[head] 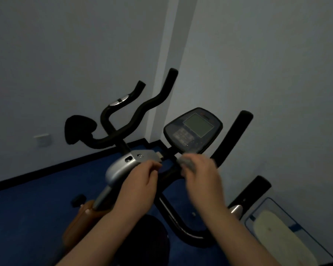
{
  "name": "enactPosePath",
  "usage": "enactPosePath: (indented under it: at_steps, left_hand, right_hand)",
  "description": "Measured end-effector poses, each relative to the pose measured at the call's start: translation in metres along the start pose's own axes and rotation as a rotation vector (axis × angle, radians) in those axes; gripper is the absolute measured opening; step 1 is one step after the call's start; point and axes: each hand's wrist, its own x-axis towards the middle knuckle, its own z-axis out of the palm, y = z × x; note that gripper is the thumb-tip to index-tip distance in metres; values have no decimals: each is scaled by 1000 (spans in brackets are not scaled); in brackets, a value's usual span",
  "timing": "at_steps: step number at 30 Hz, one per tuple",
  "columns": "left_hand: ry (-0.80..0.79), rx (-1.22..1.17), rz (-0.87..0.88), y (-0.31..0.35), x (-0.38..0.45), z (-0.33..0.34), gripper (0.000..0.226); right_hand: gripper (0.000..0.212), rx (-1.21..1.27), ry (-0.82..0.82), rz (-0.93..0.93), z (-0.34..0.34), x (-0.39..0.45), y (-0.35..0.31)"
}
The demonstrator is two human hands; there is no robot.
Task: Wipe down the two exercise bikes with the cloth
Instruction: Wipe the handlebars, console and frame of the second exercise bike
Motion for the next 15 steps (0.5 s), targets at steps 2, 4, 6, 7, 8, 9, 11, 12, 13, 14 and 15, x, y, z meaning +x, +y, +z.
enactPosePath:
  at_steps: [2, 4, 6, 7, 8, 9, 11, 12, 13, 14, 15]
  left_hand:
    - [-25, 24, -1, 4, 0, -5, 23]
    - [-42, 103, 17, 4, -7, -9, 22]
    - [-9, 211, 67, -1, -23, -15, 21]
    - [-4, 253, 85, -3, -34, -16, 25]
    - [-4, 278, 93, -6, -45, -16, 33]
    - [2, 287, 96, -10, -54, -15, 40]
    - [44, 241, 86, -16, -63, -13, 44]
    - [65, 193, 68, -18, -65, -13, 43]
    - [70, 156, 52, -19, -65, -14, 43]
    - [59, 137, 46, -19, -65, -14, 47]
    - [42, 129, 45, -20, -65, -15, 55]
  right_hand:
    - [24, -11, -114, -147, 22, -16, -17]
    - [29, -80, -152, -194, 16, -10, -11]
    - [35, -83, -85, -77, -5, 5, 9]
    - [34, -63, -7, -15, -14, 10, 19]
    - [30, -35, 58, 24, -16, 11, 23]
    - [27, -21, 80, 36, -12, 8, 19]
    - [24, -22, -10, -23, 12, -7, 0]
    - [24, -26, -84, -96, 24, -17, -10]
    - [25, -32, -164, -182, 29, -23, -17]
    - [27, -48, -241, -262, 27, -23, -19]
    - [29, -78, -291, -322, 19, -16, -17]
